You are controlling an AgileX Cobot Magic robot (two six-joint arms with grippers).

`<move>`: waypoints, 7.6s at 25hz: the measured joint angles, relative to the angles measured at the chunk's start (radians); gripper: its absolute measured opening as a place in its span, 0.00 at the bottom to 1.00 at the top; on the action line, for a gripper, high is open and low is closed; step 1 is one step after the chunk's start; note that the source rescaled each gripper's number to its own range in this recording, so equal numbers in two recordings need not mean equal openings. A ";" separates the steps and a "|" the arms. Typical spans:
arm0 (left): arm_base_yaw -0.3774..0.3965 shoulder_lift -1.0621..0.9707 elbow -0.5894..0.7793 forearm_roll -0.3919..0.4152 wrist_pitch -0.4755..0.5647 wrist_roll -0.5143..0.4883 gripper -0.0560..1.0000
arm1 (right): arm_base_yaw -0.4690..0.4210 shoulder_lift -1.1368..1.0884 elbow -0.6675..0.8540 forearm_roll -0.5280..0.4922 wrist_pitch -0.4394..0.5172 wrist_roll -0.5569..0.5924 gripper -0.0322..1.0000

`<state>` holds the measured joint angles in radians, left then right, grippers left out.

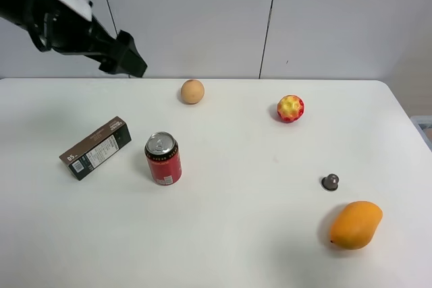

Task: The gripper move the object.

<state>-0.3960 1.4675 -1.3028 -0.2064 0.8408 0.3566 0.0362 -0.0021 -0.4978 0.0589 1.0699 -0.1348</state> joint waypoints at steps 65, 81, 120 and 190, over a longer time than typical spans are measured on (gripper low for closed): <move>-0.201 0.433 0.204 0.200 -0.319 0.004 0.09 | 0.000 0.000 0.000 0.000 0.000 0.000 1.00; -0.038 0.196 -0.101 0.206 0.129 -0.081 0.09 | 0.000 0.000 0.000 0.000 0.000 0.000 1.00; 0.472 0.646 -0.192 0.137 -0.071 -0.071 0.10 | 0.000 0.000 0.000 0.000 0.000 0.000 1.00; 0.537 -1.473 0.772 0.232 0.243 -0.403 0.98 | 0.000 0.000 0.000 0.000 0.000 0.000 1.00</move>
<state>0.1408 -0.0059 -0.5308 0.0259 1.0836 -0.0467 0.0362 -0.0021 -0.4978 0.0589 1.0699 -0.1348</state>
